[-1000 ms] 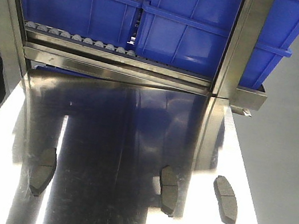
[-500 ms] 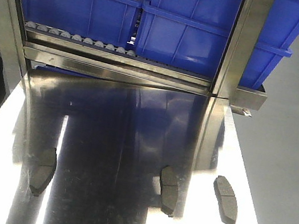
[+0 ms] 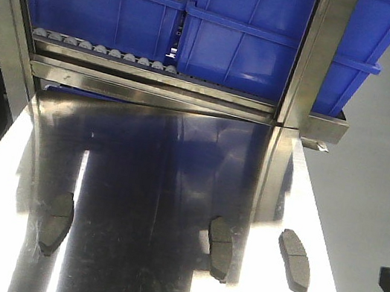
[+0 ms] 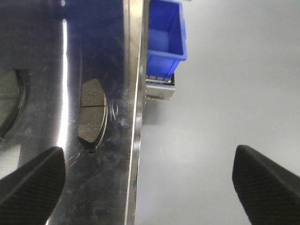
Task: Move and align brake pads A on conveyor
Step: 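Move the right gripper down over the outermost pad on its side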
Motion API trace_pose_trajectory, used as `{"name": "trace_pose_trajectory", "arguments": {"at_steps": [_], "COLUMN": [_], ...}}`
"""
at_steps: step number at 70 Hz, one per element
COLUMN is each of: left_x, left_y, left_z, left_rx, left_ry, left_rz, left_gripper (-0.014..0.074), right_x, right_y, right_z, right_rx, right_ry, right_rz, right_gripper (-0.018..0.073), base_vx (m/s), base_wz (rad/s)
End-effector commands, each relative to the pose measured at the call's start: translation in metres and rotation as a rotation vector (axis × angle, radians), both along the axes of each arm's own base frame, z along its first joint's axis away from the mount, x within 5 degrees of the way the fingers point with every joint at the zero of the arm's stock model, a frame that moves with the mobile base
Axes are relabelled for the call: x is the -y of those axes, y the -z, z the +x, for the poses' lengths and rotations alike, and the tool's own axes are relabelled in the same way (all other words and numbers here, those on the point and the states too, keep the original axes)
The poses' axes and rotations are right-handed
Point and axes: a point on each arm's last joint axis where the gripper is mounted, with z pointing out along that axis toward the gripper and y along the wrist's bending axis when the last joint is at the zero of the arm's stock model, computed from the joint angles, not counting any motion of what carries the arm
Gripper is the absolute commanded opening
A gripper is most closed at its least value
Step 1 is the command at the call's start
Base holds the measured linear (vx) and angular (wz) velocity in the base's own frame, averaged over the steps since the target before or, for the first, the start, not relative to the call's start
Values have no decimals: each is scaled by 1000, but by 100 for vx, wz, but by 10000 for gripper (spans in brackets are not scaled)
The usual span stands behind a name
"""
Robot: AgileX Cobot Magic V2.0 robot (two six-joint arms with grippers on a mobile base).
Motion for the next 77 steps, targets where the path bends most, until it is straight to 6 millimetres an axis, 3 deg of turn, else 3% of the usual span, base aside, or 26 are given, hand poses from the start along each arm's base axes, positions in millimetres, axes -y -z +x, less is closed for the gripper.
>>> {"name": "trace_pose_trajectory", "arguments": {"at_steps": [1,24,43,58,77], "left_x": [0,0,0,0,0], "left_y": [-16,-16,-16,-16,-16], "left_z": [4,4,4,4,4], "left_rx": [106,105,105,105,105], "left_ry": [-4,-4,-4,-4,-4], "left_rz": [-17,-17,-17,-17,-17], "left_gripper": [157,157,157,157,157], "right_x": [-1,-11,-53,-68,-74], "right_y": [-13,19,49,75,93], "right_z": [27,107,154,175,178], "right_rx": [40,-161,-256,-362,-447], "right_ry": [-30,-94,-191,-198,-187], "right_rz": [-8,72,56,-12,-23], "right_gripper": [693,645,629,608,586], "base_vx": [0,0,0,0,0], "base_wz": [0,0,0,0,0]}}
